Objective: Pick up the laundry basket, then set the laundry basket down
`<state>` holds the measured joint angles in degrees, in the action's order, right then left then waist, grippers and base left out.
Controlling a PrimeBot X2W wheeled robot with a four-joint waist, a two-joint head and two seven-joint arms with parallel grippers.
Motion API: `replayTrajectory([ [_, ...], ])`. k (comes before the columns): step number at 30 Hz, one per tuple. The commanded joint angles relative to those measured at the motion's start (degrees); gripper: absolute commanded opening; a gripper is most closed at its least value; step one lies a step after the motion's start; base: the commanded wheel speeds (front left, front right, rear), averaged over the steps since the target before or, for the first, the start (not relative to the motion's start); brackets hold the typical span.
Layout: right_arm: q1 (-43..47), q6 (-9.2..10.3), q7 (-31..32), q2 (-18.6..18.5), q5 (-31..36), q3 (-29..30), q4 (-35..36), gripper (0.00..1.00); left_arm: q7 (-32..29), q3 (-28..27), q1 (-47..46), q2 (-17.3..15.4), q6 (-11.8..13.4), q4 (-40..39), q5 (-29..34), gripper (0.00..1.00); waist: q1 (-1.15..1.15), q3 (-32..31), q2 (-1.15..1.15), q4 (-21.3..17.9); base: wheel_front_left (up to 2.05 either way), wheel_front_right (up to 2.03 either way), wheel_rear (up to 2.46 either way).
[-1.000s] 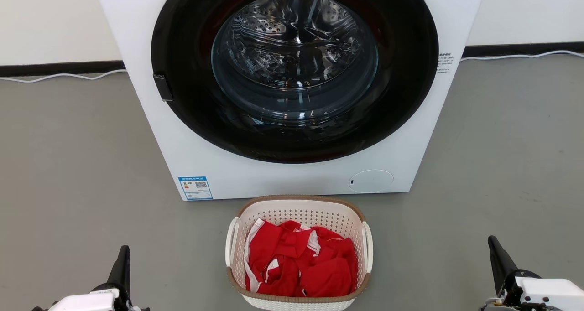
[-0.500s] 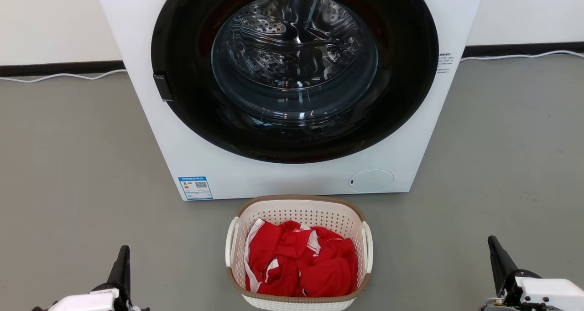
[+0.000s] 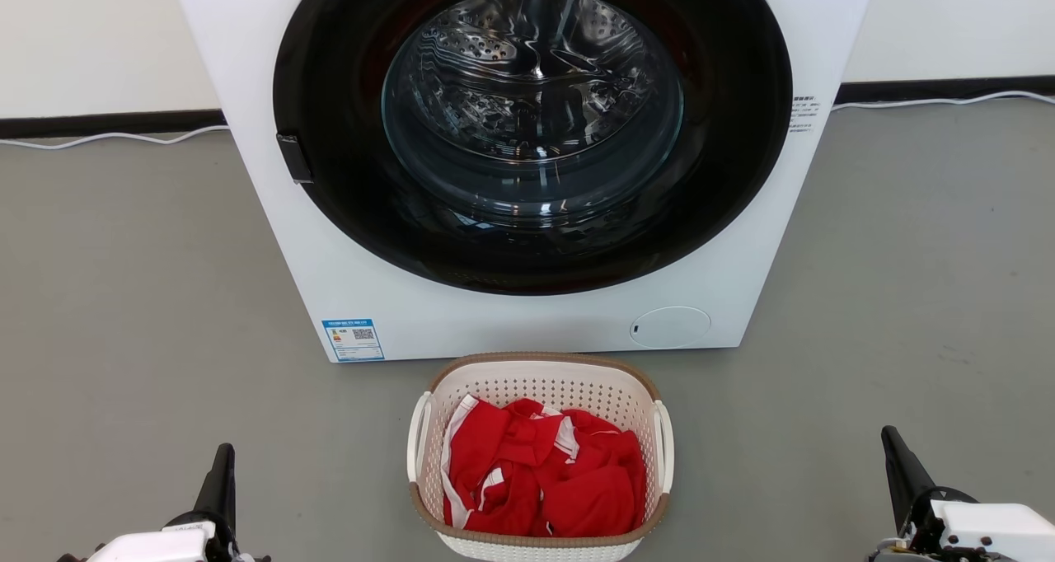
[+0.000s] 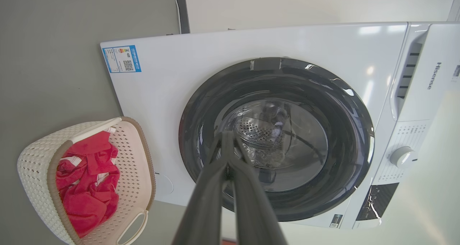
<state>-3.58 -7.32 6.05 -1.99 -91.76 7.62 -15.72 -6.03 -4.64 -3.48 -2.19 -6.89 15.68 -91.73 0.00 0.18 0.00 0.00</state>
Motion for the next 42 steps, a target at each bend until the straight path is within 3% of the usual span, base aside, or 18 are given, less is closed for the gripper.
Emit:
replayTrajectory([
  [1,-2.6,-0.17,0.42,-0.88,-0.43,-1.13,1.69,0.0,-0.44,-1.85,-2.7,-0.68,-0.59,-1.66,-0.46,0.0,0.0,0.0,0.0,0.0,0.0,0.0,0.0],
  [3,-2.6,-0.17,0.42,-0.88,-0.43,-1.13,1.69,0.0,-0.44,-1.85,-2.7,-0.68,-0.59,-1.66,-0.46,0.0,0.0,0.0,0.0,0.0,0.0,0.0,0.0],
  [4,0.0,0.0,-0.01,0.01,0.0,-0.01,-0.01,1.0,0.01,0.01,0.0,0.0,0.0,0.02,0.0,1.0,0.0,0.0,0.0,0.0,0.0,0.0,0.0],
  [14,1.73,0.01,-1.18,0.71,0.27,-0.94,-1.05,1.0,1.19,1.18,1.75,0.69,0.07,1.24,0.04,1.0,0.13,-0.09,0.0,0.07,0.0,0.0,0.0],
  [22,2.3,0.0,-2.52,0.6,1.74,-1.76,0.1,1.0,2.55,2.39,2.22,0.6,0.03,0.32,0.32,1.0,0.01,0.05,0.0,0.17,0.0,0.0,0.0],
  [42,2.68,-0.03,-5.71,0.35,14.15,-3.49,2.21,1.0,5.76,4.68,2.96,0.25,-0.08,-0.7,5.98,1.0,0.0,-0.16,0.0,0.67,0.0,0.0,0.0],
])
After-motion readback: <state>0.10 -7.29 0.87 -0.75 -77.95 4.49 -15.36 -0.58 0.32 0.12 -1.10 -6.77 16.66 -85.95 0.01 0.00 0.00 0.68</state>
